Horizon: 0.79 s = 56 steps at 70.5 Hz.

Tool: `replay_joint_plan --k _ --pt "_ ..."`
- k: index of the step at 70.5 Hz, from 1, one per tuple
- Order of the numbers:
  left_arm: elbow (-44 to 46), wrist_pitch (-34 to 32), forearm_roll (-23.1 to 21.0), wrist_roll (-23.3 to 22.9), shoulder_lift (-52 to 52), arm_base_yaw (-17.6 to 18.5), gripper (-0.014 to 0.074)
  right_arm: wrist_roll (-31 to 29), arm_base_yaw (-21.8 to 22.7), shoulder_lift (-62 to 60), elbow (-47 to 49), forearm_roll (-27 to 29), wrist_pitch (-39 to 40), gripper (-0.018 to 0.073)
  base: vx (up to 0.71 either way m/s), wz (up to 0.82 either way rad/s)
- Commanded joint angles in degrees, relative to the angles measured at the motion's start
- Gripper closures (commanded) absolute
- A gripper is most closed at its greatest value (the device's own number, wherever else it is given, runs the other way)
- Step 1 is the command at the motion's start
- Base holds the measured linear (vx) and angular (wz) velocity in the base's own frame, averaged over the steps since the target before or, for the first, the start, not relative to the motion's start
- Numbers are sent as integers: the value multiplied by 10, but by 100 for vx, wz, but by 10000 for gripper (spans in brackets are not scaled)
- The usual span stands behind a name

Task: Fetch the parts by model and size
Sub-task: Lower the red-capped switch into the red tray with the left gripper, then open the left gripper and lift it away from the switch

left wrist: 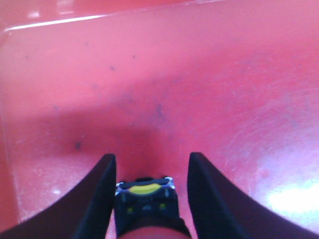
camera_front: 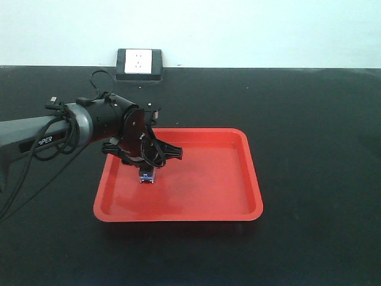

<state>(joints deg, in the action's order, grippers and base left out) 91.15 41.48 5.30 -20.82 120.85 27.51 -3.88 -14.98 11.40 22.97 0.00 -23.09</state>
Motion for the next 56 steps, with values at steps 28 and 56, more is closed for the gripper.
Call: replay_joint_plan --k 28,56 --pt "17 -5 7 -3 -36 2 24 -2 2 7 16 0 48 564 0 0" --pt "18 13 40 2 -84 2 -93 -2 2 7 16 0 45 564 0 0"
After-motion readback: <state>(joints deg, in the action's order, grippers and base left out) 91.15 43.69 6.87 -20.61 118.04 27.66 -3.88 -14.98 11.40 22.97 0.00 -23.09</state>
